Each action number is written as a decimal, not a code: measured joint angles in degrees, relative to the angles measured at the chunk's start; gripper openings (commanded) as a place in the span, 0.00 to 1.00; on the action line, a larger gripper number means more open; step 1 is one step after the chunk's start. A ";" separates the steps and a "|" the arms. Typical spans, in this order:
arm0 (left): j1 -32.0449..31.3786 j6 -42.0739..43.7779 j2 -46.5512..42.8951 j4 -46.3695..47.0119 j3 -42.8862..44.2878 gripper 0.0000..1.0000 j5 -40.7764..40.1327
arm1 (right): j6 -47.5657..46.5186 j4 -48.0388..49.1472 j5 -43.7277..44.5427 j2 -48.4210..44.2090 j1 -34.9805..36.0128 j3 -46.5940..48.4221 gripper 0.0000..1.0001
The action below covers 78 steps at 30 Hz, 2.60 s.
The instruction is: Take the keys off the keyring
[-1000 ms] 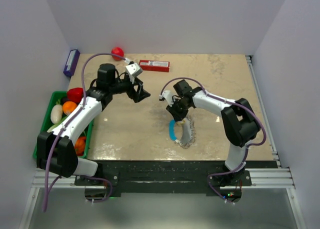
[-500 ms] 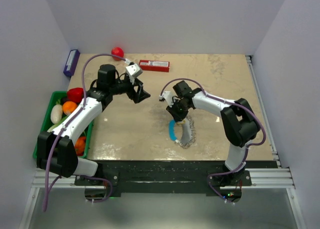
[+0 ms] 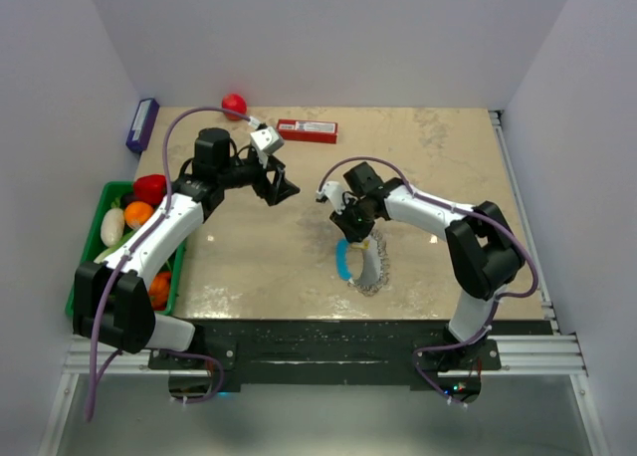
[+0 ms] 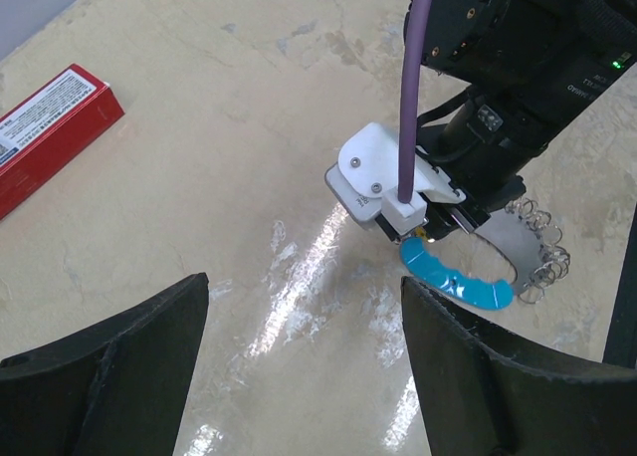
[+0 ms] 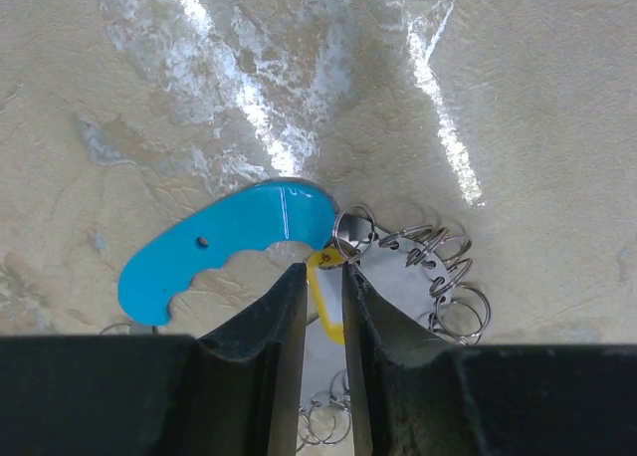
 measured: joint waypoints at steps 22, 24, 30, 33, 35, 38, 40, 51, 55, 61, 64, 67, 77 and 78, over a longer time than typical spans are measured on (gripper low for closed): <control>0.02 -0.22 0.02 1.60 -0.74 0.82 0.11 | 3.32 3.10 3.93 -0.11 1.38 -1.92 0.30; 0.02 -0.22 0.02 1.57 -0.96 0.83 0.11 | 3.61 3.30 3.93 -0.17 1.38 -1.90 0.30; 0.02 -0.42 0.02 2.05 -0.96 0.83 0.11 | 4.83 5.03 4.50 -0.85 1.44 -3.19 0.33; 0.00 -0.42 0.02 2.19 -0.96 0.83 0.09 | 5.51 5.88 5.33 -0.90 1.73 -3.74 0.33; 0.02 -0.42 0.02 2.25 -0.96 0.83 0.09 | 6.12 6.64 5.51 -0.90 1.88 -4.09 0.33; 0.02 -0.42 0.02 2.34 -0.96 0.83 0.11 | 6.86 7.30 5.57 -0.90 2.14 -4.39 0.33; 0.00 -0.42 0.02 2.36 -0.96 0.83 0.09 | 7.23 7.76 5.92 -0.90 2.27 -4.48 0.32; 0.02 -0.44 0.02 2.38 -0.96 0.83 0.11 | 7.63 8.52 9.33 -0.94 2.62 -4.68 0.18; 0.02 -0.44 0.02 2.36 -0.96 0.83 0.11 | 7.30 8.11 9.92 -1.64 2.64 -4.68 0.13; 0.02 -0.44 0.02 2.36 -0.96 0.83 0.09 | 6.67 6.97 9.70 -4.24 2.73 -4.68 0.20; 0.02 -0.42 0.02 2.32 -0.96 0.83 0.11 | 6.03 5.66 9.46 -4.24 2.78 -4.68 0.21; 0.02 -0.42 0.02 2.32 -0.96 0.83 0.11 | 5.62 4.46 8.83 -4.24 2.78 -4.68 0.24; 0.02 -0.39 0.02 2.32 -0.96 0.83 0.11 | 5.90 4.42 8.39 -4.24 2.78 -5.05 0.31; 0.02 -0.39 0.02 2.32 -0.96 0.83 0.11 | 5.97 4.55 8.39 -4.24 2.78 -5.25 0.31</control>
